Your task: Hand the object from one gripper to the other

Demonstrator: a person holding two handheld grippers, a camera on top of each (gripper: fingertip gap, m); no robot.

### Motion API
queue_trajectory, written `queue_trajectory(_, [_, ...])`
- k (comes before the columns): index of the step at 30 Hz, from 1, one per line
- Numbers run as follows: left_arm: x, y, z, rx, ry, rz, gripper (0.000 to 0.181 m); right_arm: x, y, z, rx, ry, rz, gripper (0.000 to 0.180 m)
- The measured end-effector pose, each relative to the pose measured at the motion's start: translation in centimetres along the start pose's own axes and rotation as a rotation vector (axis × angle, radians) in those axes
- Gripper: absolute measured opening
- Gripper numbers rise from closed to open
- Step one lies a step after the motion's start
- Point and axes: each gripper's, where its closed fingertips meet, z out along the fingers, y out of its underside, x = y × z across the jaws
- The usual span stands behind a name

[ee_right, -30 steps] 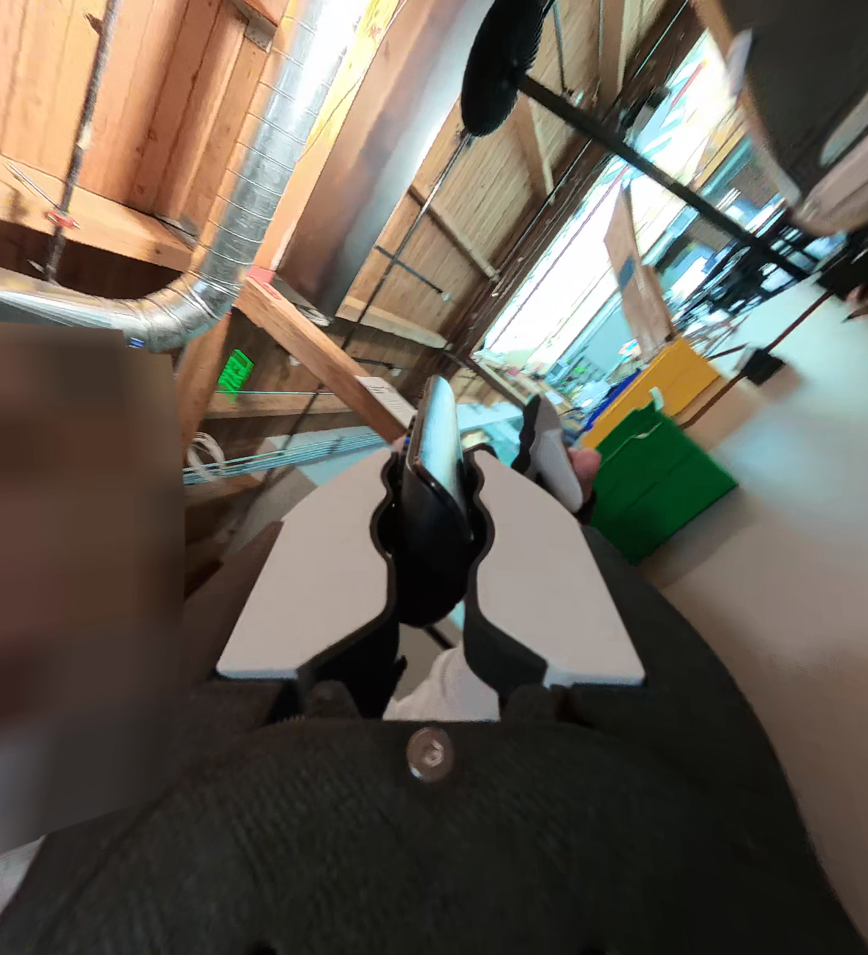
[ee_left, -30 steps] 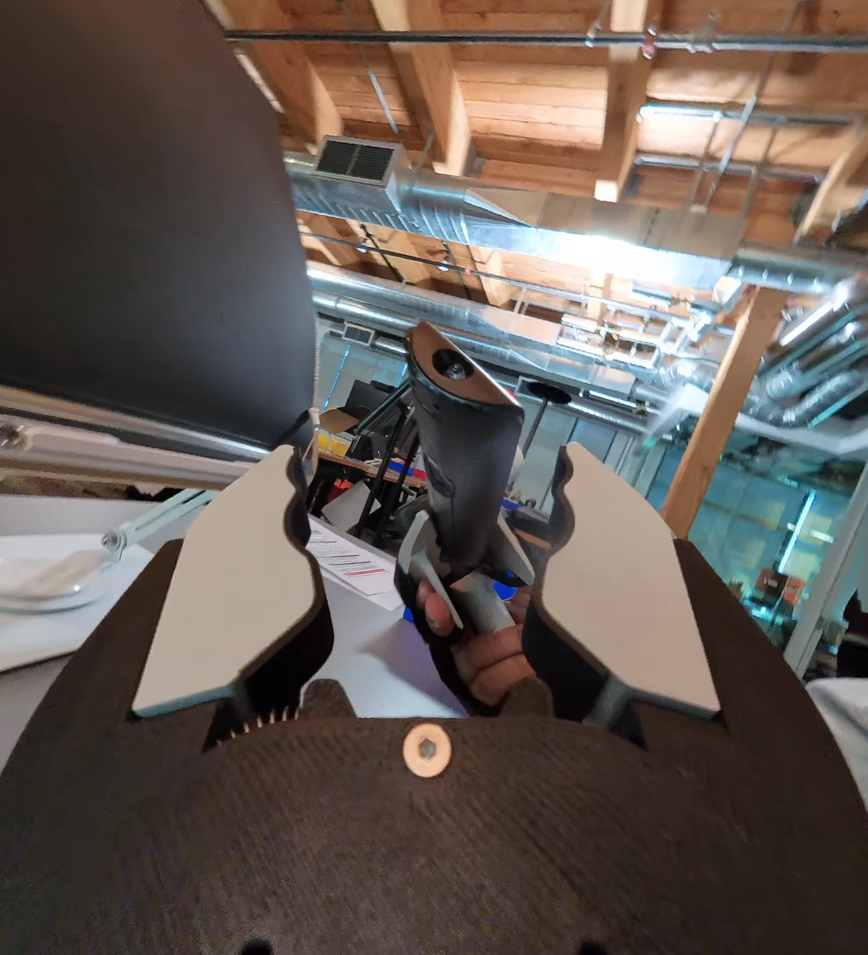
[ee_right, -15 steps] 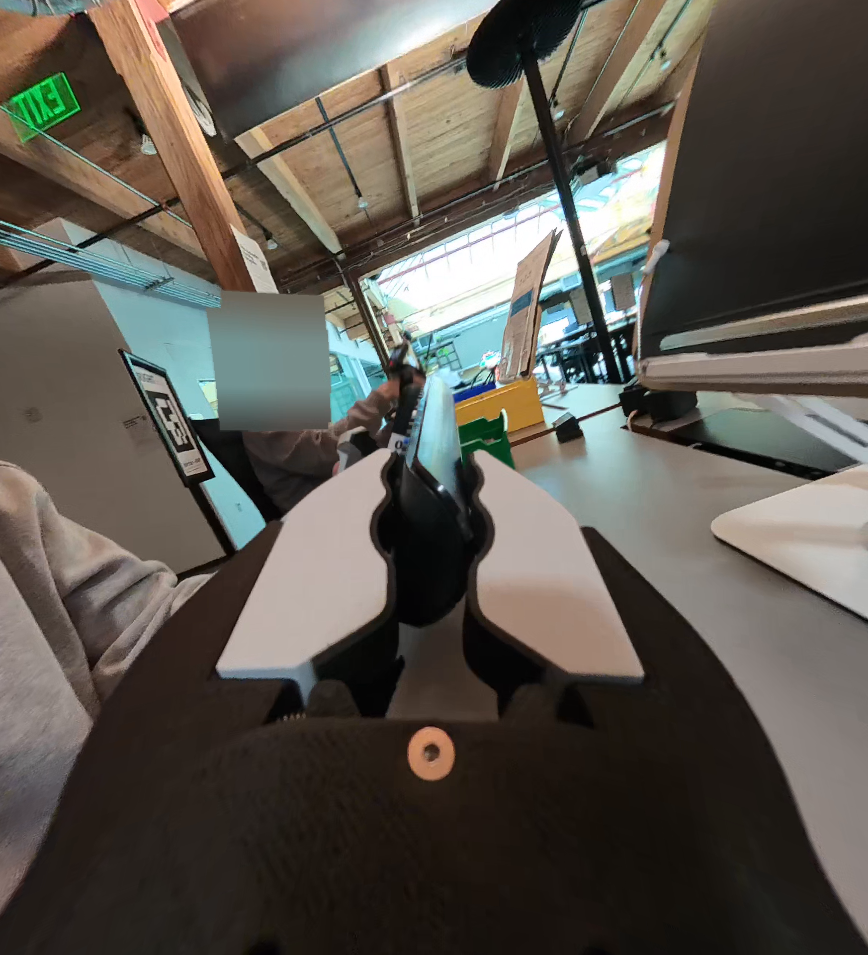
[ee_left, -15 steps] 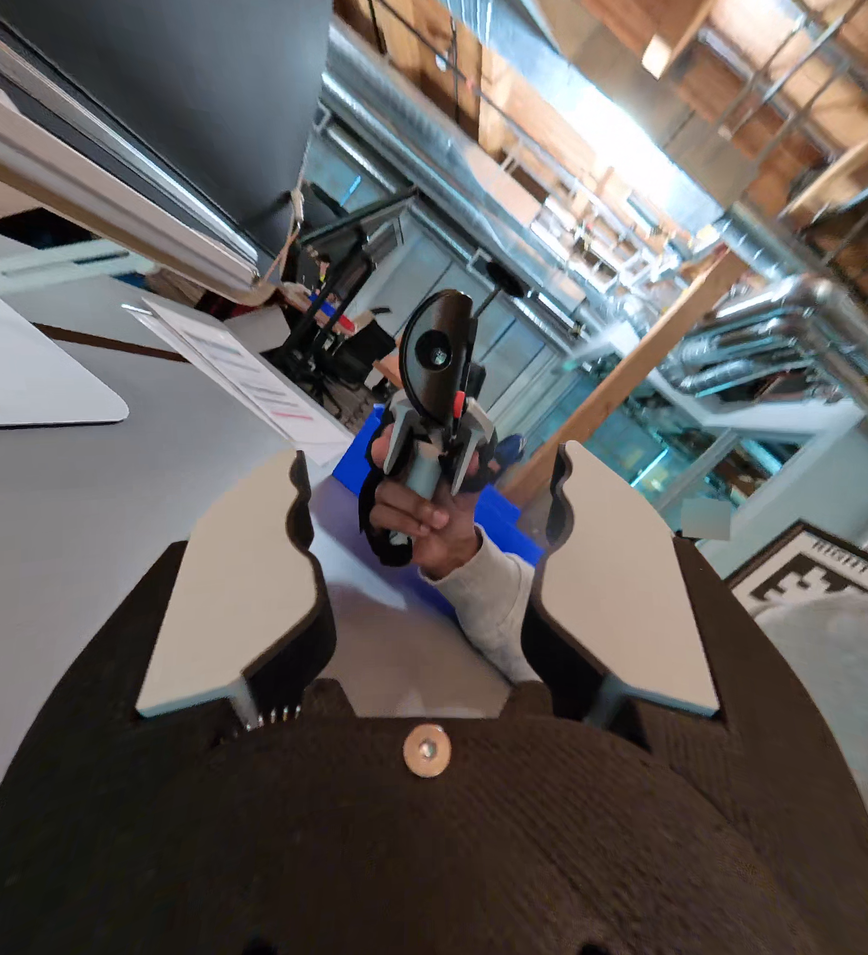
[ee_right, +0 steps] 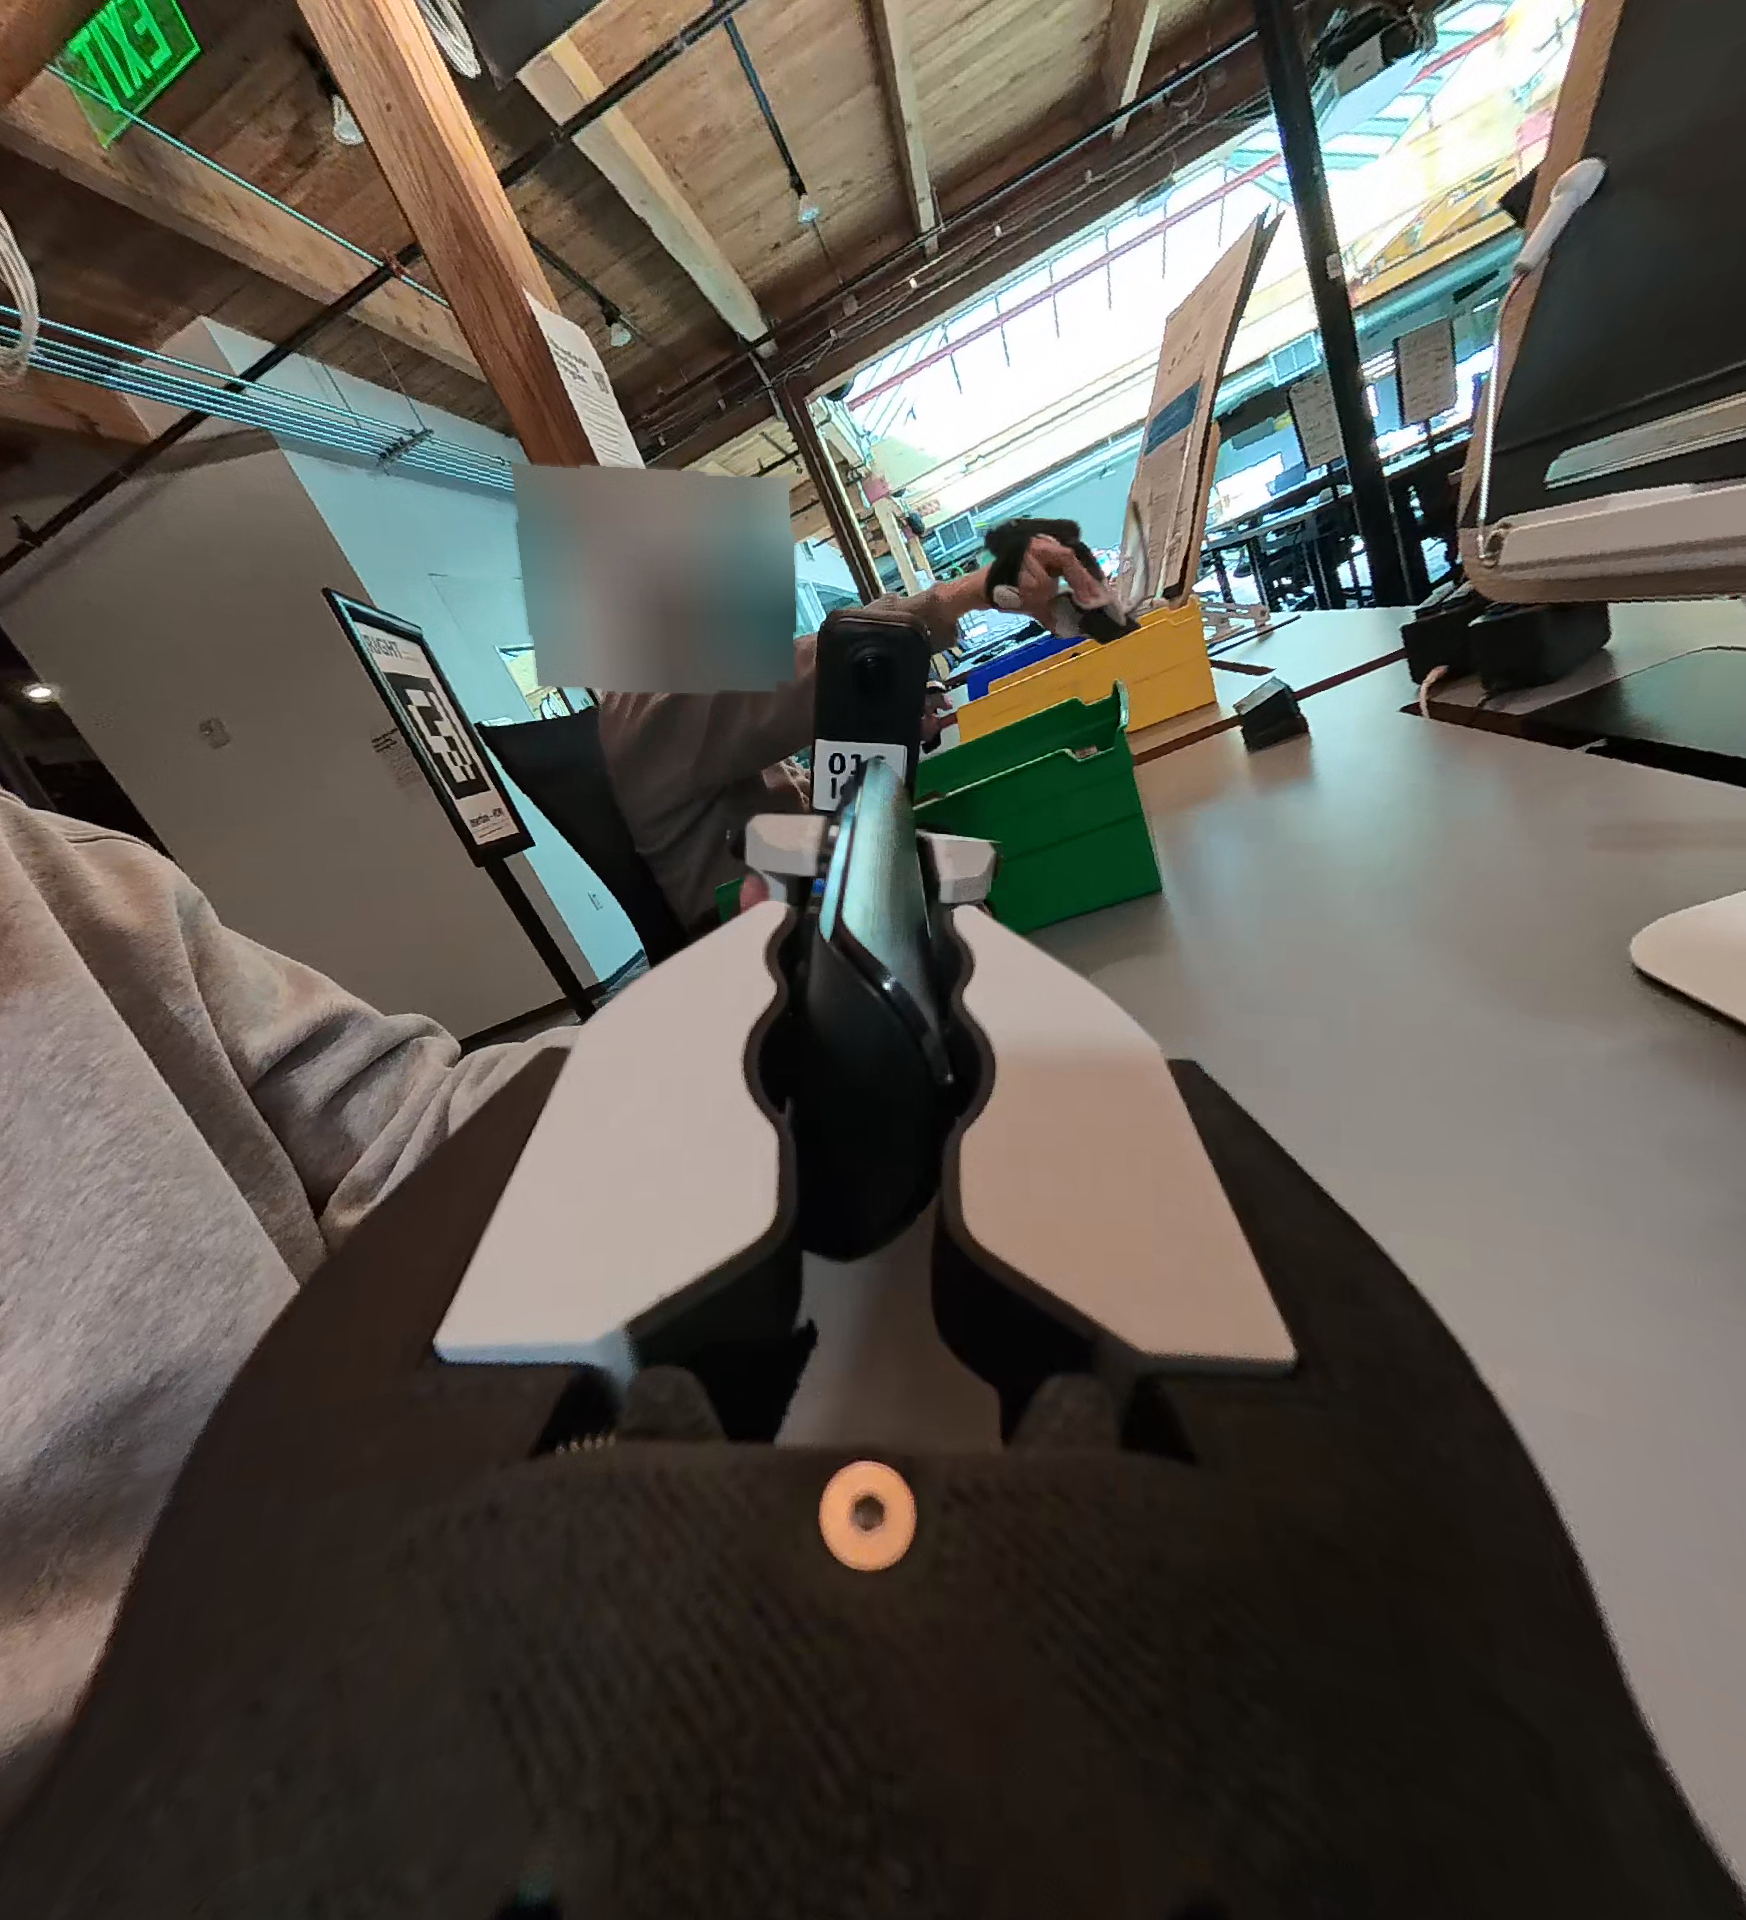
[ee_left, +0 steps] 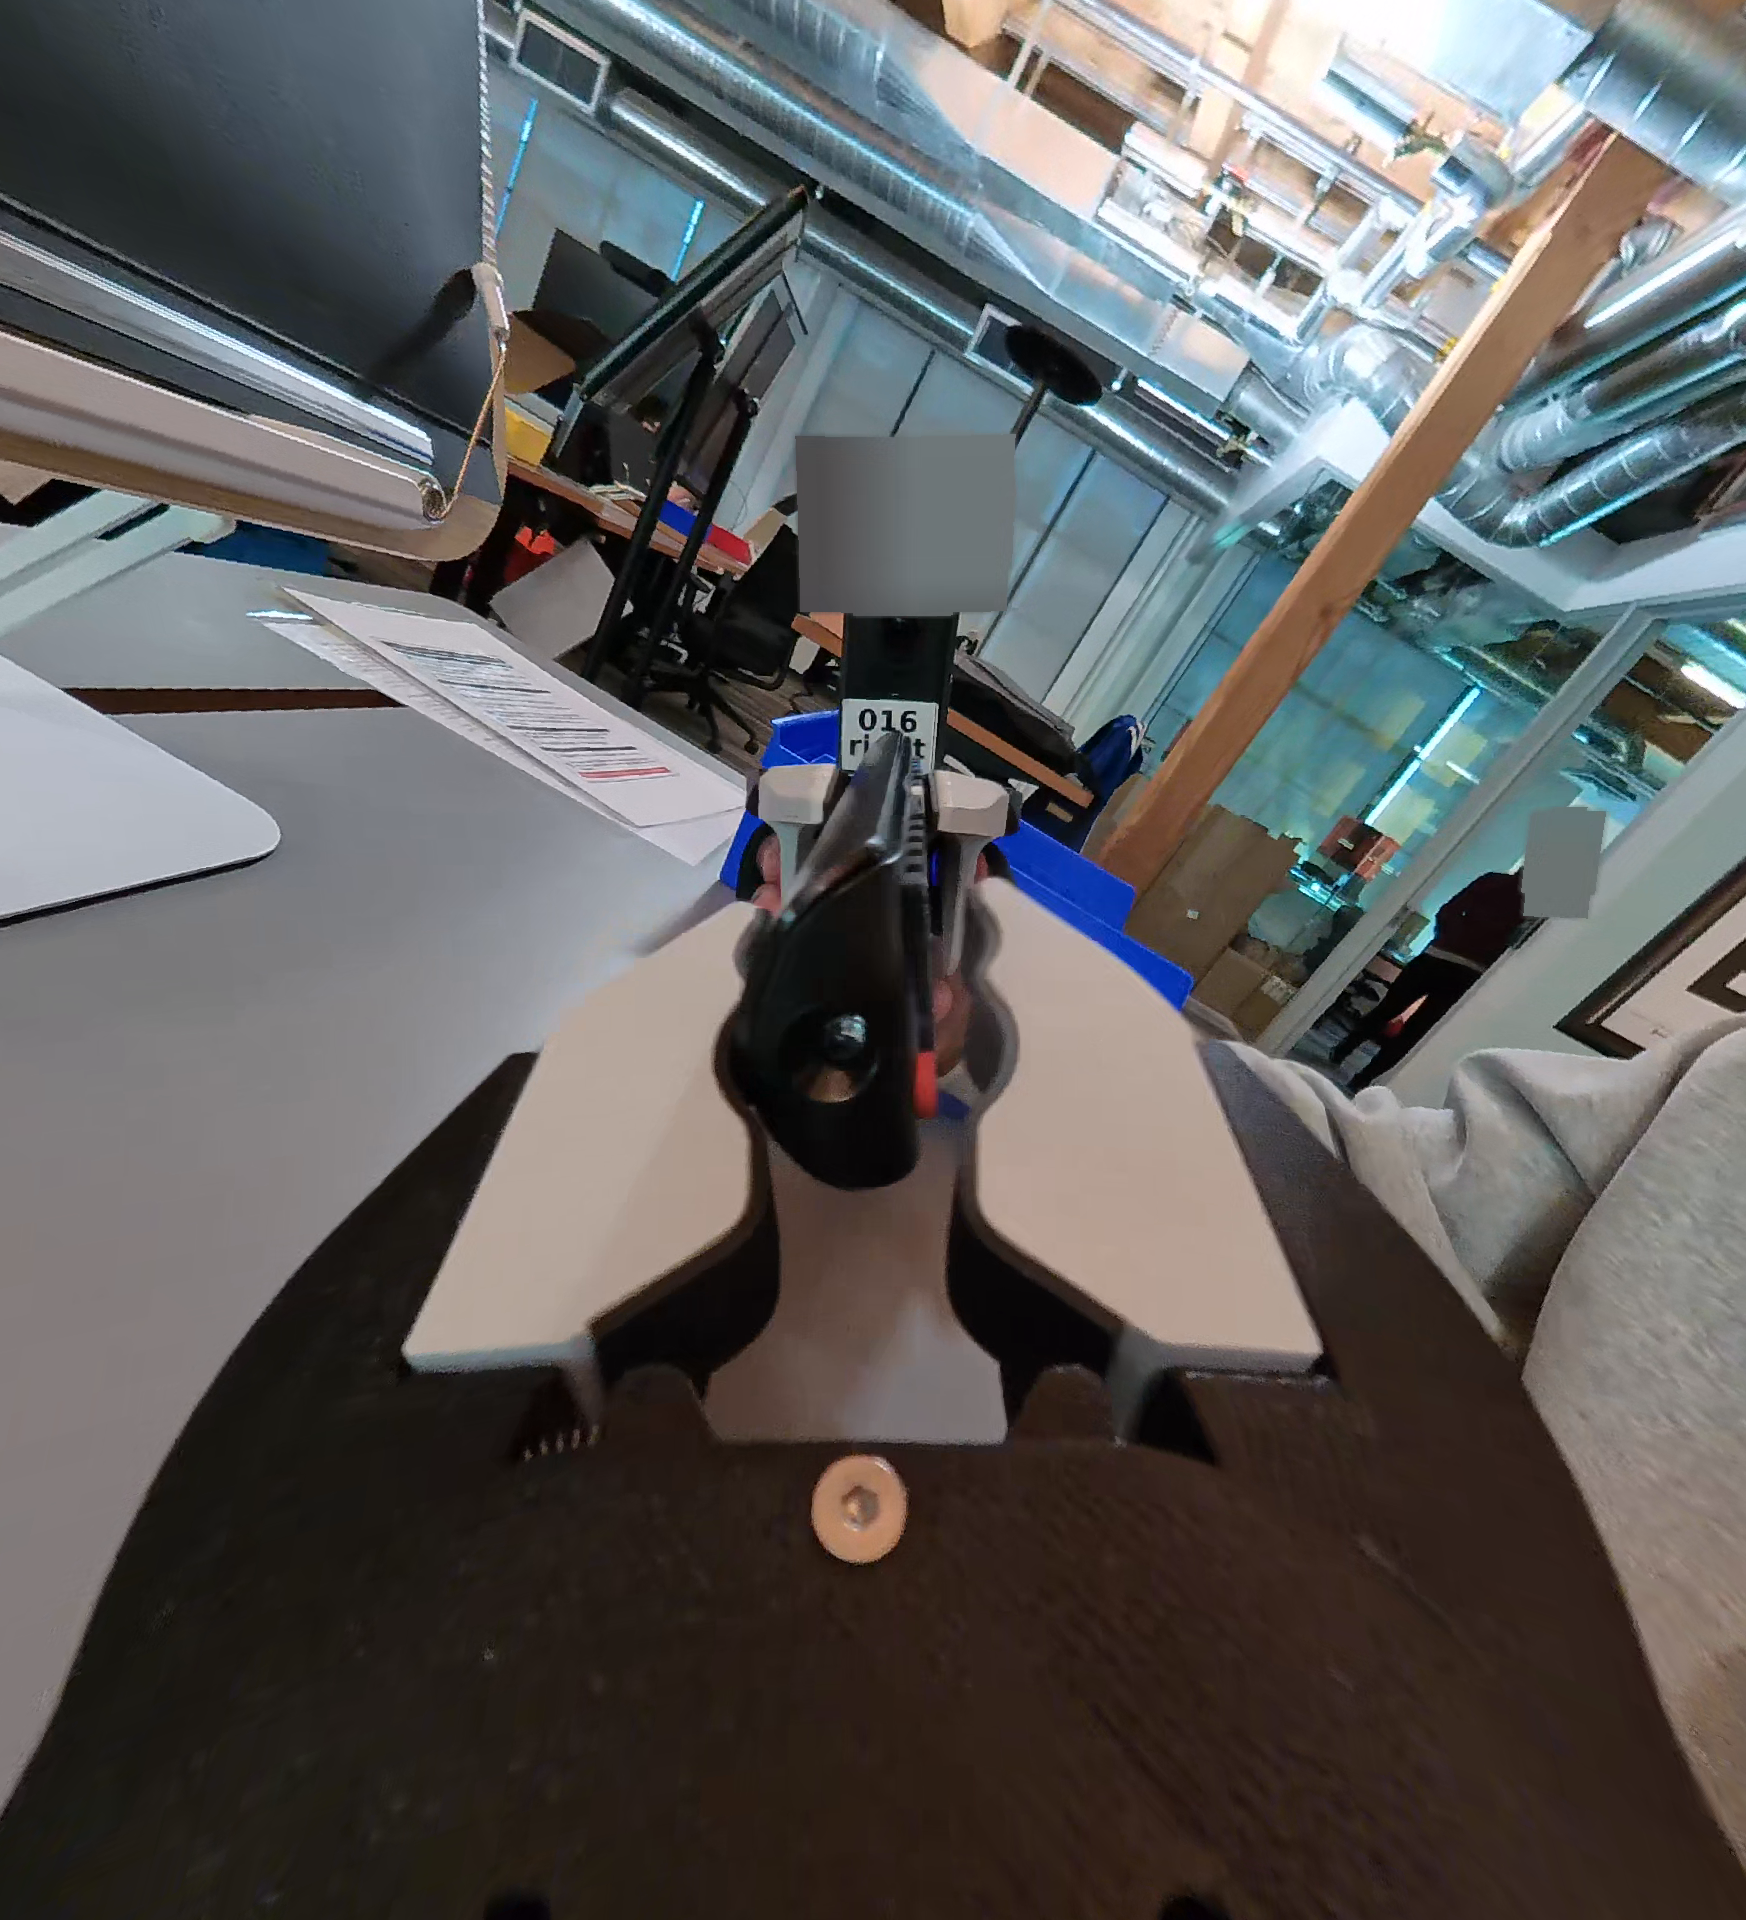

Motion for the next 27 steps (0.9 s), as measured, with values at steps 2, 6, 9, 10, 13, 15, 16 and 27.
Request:
queue_trajectory(2, [-0.1, 0.2, -0.1, -0.014, -0.007, 0.01, 0.028, -0.1, 0.0, 0.0, -0.002, -0.003, 0.001, 0.025])
queue_trajectory(6, [0.2, 0.1, 0.0, -0.019, 0.007, 0.012, 0.027, -0.2, -0.3, 0.0, 0.017, -0.006, -0.004, 0.025])
queue_trajectory(9, [0.3, -0.2, 0.0, 0.002, 0.003, 0.009, 0.025, 0.2, -0.7, 0.1, 0.048, 0.033, -0.036, 0.036])
queue_trajectory(10, [0.1, -0.2, 0.0, 0.005, -0.009, 0.012, 0.025, 0.3, -1.1, 0.0, 0.07, 0.049, -0.054, 0.044])
queue_trajectory(13, [-0.5, -0.4, -0.2, 0.019, -0.036, 0.0, 0.024, 0.9, -2.2, -0.4, 0.134, 0.126, -0.107, 0.066])
queue_trajectory(15, [-1.0, -0.5, -0.5, 0.033, -0.054, -0.026, 0.024, 1.5, -3.3, -1.0, 0.174, 0.244, -0.218, 0.071])
queue_trajectory(16, [-1.4, -0.6, -0.7, 0.04, -0.063, -0.039, 0.025, 1.8, -3.8, -1.3, 0.183, 0.316, -0.299, 0.075])
queue_trajectory(27, [-4.2, -0.3, -1.8, 0.014, -0.239, -0.033, 0.025, 3.1, 0.7, 1.5, -0.426, 0.635, -1.223, 0.084])
